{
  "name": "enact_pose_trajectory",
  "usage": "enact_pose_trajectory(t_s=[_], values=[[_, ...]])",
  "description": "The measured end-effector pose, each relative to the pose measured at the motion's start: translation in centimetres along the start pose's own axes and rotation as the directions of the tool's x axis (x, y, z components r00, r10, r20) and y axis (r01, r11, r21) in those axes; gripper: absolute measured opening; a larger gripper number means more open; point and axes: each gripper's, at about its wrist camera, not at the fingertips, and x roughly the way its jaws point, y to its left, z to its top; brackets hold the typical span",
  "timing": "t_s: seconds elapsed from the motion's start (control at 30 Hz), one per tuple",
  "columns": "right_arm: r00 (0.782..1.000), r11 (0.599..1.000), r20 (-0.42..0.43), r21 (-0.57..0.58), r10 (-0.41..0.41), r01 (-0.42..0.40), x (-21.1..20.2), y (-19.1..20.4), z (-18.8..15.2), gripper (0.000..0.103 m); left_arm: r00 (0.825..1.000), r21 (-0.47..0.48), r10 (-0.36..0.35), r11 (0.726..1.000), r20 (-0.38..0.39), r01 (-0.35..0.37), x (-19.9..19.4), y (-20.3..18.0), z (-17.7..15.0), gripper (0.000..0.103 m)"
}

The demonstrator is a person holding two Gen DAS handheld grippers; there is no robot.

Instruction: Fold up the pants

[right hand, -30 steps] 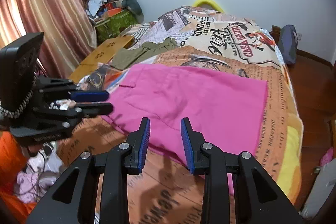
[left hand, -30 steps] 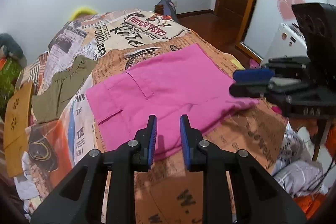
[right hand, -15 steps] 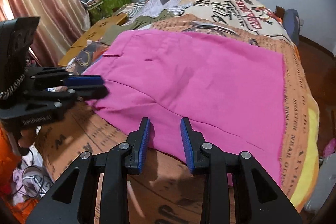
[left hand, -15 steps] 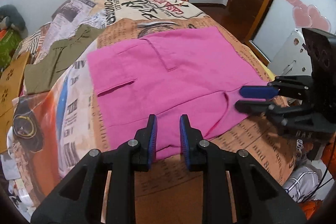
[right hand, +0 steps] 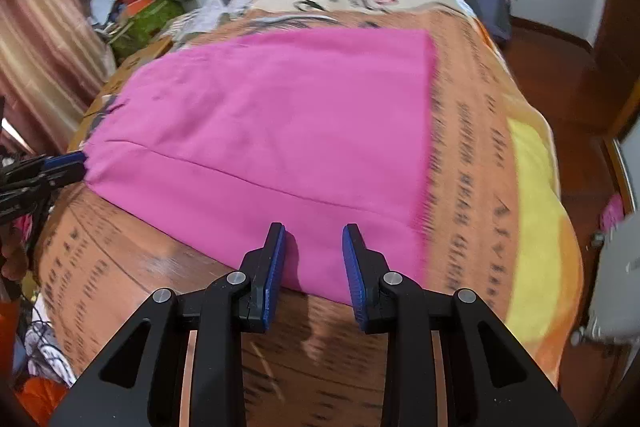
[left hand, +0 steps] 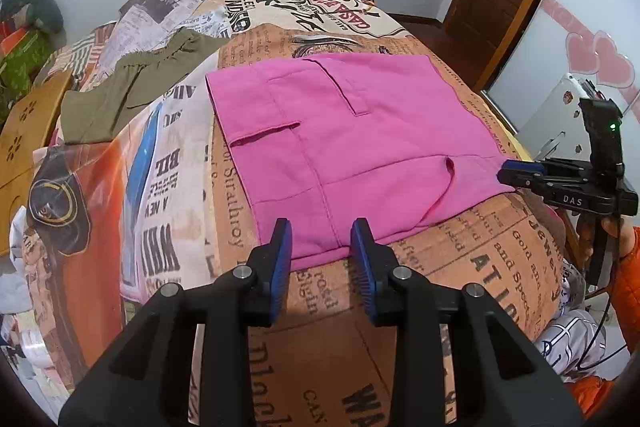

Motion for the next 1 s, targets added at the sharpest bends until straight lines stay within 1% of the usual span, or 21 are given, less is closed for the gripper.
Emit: enact_pose_trajectory(t_s=[0.13, 0.2, 0.33, 0.43, 0.5, 0.6, 0.7, 0.87, 1.0], values=[[0.998, 0.998, -0.011, 0.026, -0.058, 0.058, -0.2, -1.6, -0.8, 0.027, 1.000, -0.018, -0.005, 1.000, 0.014, 0.005, 0.1, 0.2, -0.4, 0.033], [0.998, 0.998, -0.011, 0.040, -0.057, 0.057, -0.3, -2.2, -1.0, 0.032, 1.000, -0.020, -0.003, 1.000, 0.017, 0.004, 0.0, 0.1, -0.5, 0.033], [0.997, 0.997, -0.020, 0.036, -0.070, 0.071, -0.5, -2.2, -0.8, 0.033, 1.000, -0.014, 0.008, 1.000, -0.002, -0.008, -0.3, 0.0, -0.1, 0.032], [0.997, 0.997, -0.013, 0.012, -0.082, 0.082, -1.0, -1.9, -0.1, 0.033, 0.999, 0.000, 0.051, 0.999, 0.003, -0.051, -1.0, 0.0, 0.5, 0.033], [0.996, 0.996, 0.012, 0.002, -0.084, 0.084, -1.7, -1.8, 0.6, 0.036, 0.997, -0.004, 0.074, 0.997, 0.013, -0.073, -1.6, 0.6, 1.3, 0.033], [0.995, 0.997, 0.061, 0.002, -0.079, 0.079, -2.5, -2.0, 2.1, 0.036, 0.996, -0.039, 0.087, 0.996, 0.031, -0.085, -1.9, 2.2, 3.0, 0.038], [0.992, 0.997, 0.095, 0.000, -0.081, 0.081, -2.7, -2.0, 3.7, 0.036, 0.992, -0.072, 0.115, 0.991, 0.046, -0.111, -1.6, 3.8, 5.1, 0.039], [0.989, 0.996, 0.120, 0.000, -0.085, 0.085, -1.5, -2.2, 6.8, 0.036, 0.990, -0.101, 0.130, 0.987, 0.055, -0.124, 0.2, 5.5, 8.4, 0.039], [0.988, 0.996, 0.123, 0.005, -0.094, 0.095, 0.3, -3.1, 9.1, 0.036, 0.993, -0.115, 0.114, 0.987, 0.039, -0.109, 2.3, 6.5, 10.4, 0.039]])
